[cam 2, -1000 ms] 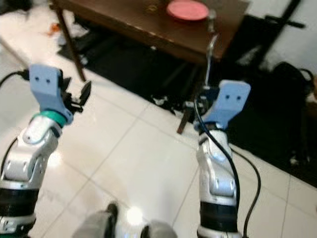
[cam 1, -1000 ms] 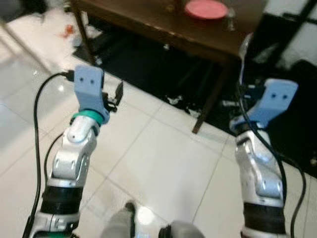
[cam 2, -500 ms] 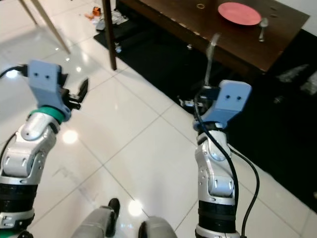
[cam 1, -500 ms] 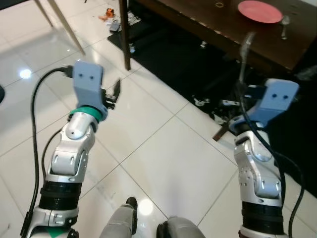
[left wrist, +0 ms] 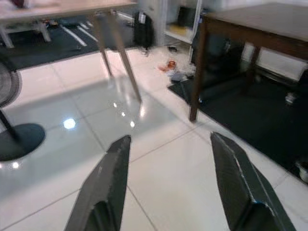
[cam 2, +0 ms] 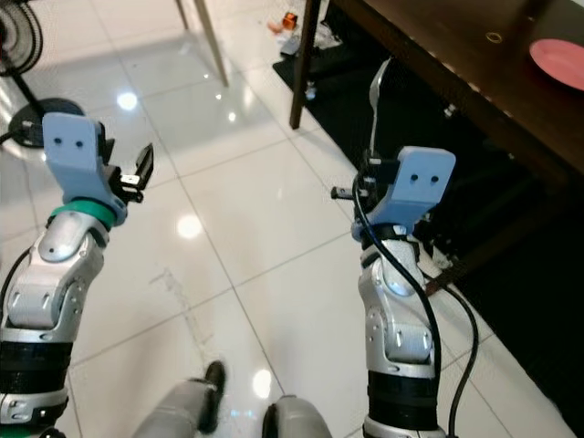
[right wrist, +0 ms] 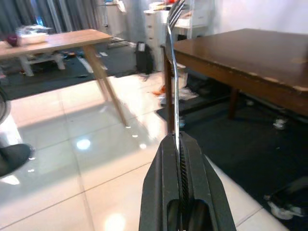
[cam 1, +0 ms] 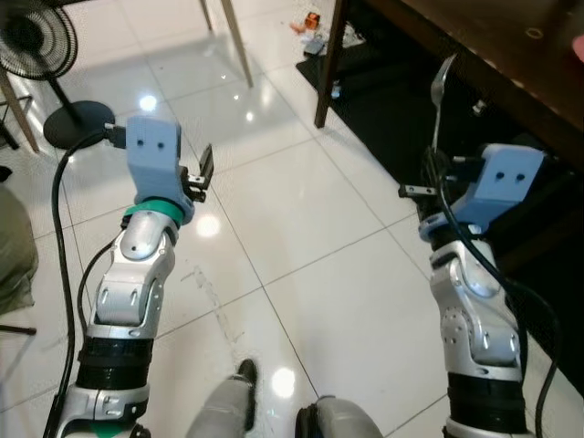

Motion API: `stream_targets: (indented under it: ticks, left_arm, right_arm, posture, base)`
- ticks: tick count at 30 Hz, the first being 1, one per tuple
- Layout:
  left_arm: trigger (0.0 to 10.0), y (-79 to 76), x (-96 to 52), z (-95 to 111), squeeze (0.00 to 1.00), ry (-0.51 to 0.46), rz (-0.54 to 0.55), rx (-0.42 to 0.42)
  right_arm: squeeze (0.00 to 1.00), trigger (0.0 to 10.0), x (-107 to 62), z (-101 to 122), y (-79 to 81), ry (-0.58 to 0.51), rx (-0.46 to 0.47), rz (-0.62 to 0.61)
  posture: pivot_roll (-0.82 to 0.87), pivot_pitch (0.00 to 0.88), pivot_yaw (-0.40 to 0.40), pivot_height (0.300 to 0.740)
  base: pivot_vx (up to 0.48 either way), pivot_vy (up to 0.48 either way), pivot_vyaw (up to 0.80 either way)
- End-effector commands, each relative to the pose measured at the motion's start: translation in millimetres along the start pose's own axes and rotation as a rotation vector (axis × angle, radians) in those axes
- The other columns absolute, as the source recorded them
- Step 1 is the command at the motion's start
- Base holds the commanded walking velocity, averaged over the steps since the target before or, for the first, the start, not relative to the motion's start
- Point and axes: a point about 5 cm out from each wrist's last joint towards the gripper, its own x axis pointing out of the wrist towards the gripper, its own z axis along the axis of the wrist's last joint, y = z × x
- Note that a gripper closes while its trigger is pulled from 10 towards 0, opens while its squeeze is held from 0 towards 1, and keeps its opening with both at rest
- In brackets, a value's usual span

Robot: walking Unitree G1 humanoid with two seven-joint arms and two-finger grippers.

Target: Setting the table

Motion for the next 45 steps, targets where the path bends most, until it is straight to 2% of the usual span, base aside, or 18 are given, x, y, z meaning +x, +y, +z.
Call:
stream_targets:
  ticks: [1, 8, 12, 45]
  left_arm:
    - [10.0, 3.3, -1.0, -7.3, 0.00, 0.030, 0.026, 0.005]
    - [10.0, 4.6, -0.2, -8.0, 0.00, 0.030, 0.055, 0.013]
    - [10.0, 6.0, 2.2, -7.9, 0.00, 0.028, 0.085, 0.009]
    - [10.0, 5.3, 3.3, -9.7, 0.00, 0.027, 0.099, 0.015]
  right_arm:
    - [0.00, 10.0, -1.9, -2.3, 1.6, 0.012, 0.004, 0.012]
    - [0.00, 10.0, -1.3, -1.8, 2.4, 0.009, 0.008, 0.016]
    - [0.00, 10.0, -1.0, -0.8, 4.7, 0.003, 0.026, 0.024]
    - [0.00, 10.0, -3.1, -2.0, 5.1, 0.015, 0.008, 0.037]
  posture:
    - [0.03, 0.048, -0.009, 0.740]
    - [0.03, 0.045, -0.008, 0.740]
    - [0.02, 0.042, -0.008, 0.740]
    - [0.03, 0.053, -0.008, 0.740]
  base:
    - [0.000, 0.000, 0.79]
    - [0.000, 0.000, 0.78]
    - [0.458, 0.000, 0.00]
    - [0.463, 0.000, 0.00]
